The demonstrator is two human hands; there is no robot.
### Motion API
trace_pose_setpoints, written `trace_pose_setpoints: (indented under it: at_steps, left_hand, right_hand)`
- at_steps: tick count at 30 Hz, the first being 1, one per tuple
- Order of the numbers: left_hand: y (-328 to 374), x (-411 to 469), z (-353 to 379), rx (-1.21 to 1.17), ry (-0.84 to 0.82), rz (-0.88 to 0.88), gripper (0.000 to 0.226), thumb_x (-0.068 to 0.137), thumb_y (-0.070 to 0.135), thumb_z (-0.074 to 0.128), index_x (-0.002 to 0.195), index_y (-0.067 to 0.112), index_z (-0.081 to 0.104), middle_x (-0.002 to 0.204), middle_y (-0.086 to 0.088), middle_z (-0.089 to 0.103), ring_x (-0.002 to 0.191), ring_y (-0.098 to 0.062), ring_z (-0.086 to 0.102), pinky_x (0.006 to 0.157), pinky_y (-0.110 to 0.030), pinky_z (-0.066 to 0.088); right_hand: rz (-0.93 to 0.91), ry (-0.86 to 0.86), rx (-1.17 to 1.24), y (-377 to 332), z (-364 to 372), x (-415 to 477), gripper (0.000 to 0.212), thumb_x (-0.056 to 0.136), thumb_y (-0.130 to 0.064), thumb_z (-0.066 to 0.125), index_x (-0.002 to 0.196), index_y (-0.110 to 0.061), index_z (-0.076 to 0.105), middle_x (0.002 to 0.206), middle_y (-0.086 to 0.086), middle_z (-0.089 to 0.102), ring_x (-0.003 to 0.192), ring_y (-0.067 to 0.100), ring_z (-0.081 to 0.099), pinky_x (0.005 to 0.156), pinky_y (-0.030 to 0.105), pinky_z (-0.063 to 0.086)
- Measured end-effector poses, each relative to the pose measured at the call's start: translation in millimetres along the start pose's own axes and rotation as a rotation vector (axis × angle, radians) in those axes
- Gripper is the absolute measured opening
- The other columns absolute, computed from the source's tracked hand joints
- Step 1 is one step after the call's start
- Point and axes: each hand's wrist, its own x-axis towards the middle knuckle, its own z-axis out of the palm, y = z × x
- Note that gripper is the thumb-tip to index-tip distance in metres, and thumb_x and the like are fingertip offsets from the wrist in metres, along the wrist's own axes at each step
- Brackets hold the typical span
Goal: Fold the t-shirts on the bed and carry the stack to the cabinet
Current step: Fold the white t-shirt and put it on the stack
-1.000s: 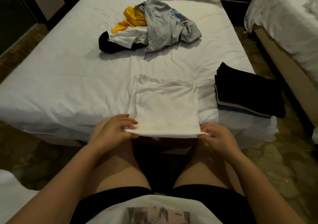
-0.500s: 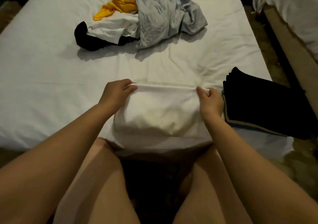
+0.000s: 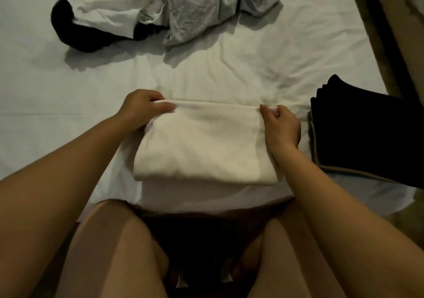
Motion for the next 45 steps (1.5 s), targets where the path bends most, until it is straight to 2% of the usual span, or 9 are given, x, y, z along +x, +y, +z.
trace_pose_setpoints:
  at_steps: [3, 6, 10, 13, 18, 24, 29, 33, 45]
  left_hand:
    - [1.7, -9.3, -6.4, 0.035, 0.068, -0.094, 0.033, 0.079, 0.038, 0.070, 0.101, 0.014, 0.064, 0.094, -0.002, 0.061, 0.087, -0.019, 0.054, 0.065, -0.025, 0.041]
    - [5.9, -34.0, -6.2, 0.027, 0.254, -0.229, 0.055, 0.087, 0.041, 0.058, 0.133, 0.016, 0.040, 0.128, -0.011, 0.050, 0.112, -0.029, 0.050, 0.090, -0.038, 0.041]
    - [30.5, -101.4, 55.9, 0.295, 0.463, 0.039, 0.063, 0.089, 0.041, 0.048, 0.144, 0.018, 0.030, 0.149, -0.014, 0.029, 0.137, -0.031, 0.027, 0.109, -0.052, 0.020]
    - [35.1, -109.7, 99.8, 0.545, 0.306, 0.252, 0.056, 0.088, 0.043, 0.034, 0.141, 0.025, 0.037, 0.150, -0.006, 0.034, 0.138, -0.024, 0.030, 0.108, -0.056, 0.018]
    - [1.1, -87.2, 97.6, 0.644, 0.168, 0.167, 0.058, 0.087, 0.052, 0.024, 0.138, 0.030, 0.043, 0.150, -0.004, 0.034, 0.138, -0.026, 0.029, 0.107, -0.051, 0.009]
    - [-17.0, -92.1, 63.2, 0.402, 0.227, -0.078, 0.071, 0.079, 0.067, 0.027, 0.144, 0.040, 0.023, 0.151, -0.022, 0.019, 0.134, -0.040, 0.025, 0.109, -0.047, 0.021]
    - [-10.4, -97.6, 42.3, -0.037, 0.094, -0.077, 0.059, 0.093, 0.047, 0.046, 0.145, 0.036, 0.022, 0.151, 0.002, 0.032, 0.133, -0.024, 0.036, 0.102, -0.026, 0.028]
    - [-1.7, -101.5, 34.7, -0.198, 0.059, -0.067, 0.057, 0.092, 0.039, 0.052, 0.144, 0.033, 0.029, 0.150, 0.005, 0.031, 0.135, -0.020, 0.033, 0.099, -0.021, 0.026]
    - [167.0, -119.8, 64.4, -0.347, 0.041, 0.221, 0.073, 0.087, 0.022, 0.063, 0.148, 0.026, 0.023, 0.149, 0.007, 0.030, 0.116, 0.001, 0.032, 0.088, -0.008, 0.027]
  right_hand:
    - [-0.024, 0.008, 0.093, 2.8, -1.2, 0.4, 0.025, 0.088, -0.044, 0.055, 0.074, -0.025, 0.053, 0.069, -0.011, 0.054, 0.074, 0.016, 0.055, 0.065, 0.027, 0.036]
    - [-0.039, 0.005, 0.210, 9.3, -9.2, -7.5, 0.041, 0.091, -0.043, 0.053, 0.125, -0.021, 0.049, 0.102, -0.001, 0.060, 0.100, 0.020, 0.059, 0.078, 0.027, 0.042]
    - [-0.394, 0.108, -0.109, 9.0, -0.1, -54.5, 0.066, 0.088, -0.047, 0.041, 0.143, -0.012, 0.035, 0.144, 0.011, 0.042, 0.132, 0.028, 0.037, 0.107, 0.036, 0.023]
    - [-0.614, 0.059, -0.379, -5.0, 29.8, -82.9, 0.058, 0.088, -0.046, 0.035, 0.142, -0.023, 0.039, 0.148, 0.003, 0.040, 0.135, 0.024, 0.032, 0.108, 0.041, 0.015]
    - [-0.423, -0.213, -0.632, 4.4, 38.2, -73.1, 0.060, 0.091, -0.062, 0.027, 0.145, -0.048, 0.004, 0.158, -0.011, -0.003, 0.145, 0.020, -0.009, 0.112, 0.048, -0.006]
    - [-0.158, -0.155, -0.417, 16.9, 12.8, -64.5, 0.085, 0.078, -0.075, 0.041, 0.146, -0.046, 0.001, 0.158, 0.006, -0.009, 0.145, 0.027, 0.001, 0.116, 0.041, 0.006]
    - [-0.069, -0.219, -0.024, 13.3, -6.9, -61.6, 0.080, 0.082, -0.045, 0.064, 0.147, -0.037, 0.018, 0.148, 0.005, 0.031, 0.132, 0.024, 0.037, 0.104, 0.032, 0.032]
    - [-0.047, -0.336, 0.161, 5.0, -24.2, -56.5, 0.063, 0.085, -0.028, 0.066, 0.142, -0.025, 0.039, 0.146, 0.000, 0.041, 0.133, 0.017, 0.039, 0.104, 0.023, 0.030]
    - [-0.150, -0.084, 0.284, 11.3, -217.6, -20.0, 0.056, 0.087, -0.021, 0.065, 0.138, -0.025, 0.045, 0.140, -0.003, 0.044, 0.126, 0.011, 0.042, 0.103, 0.020, 0.032]
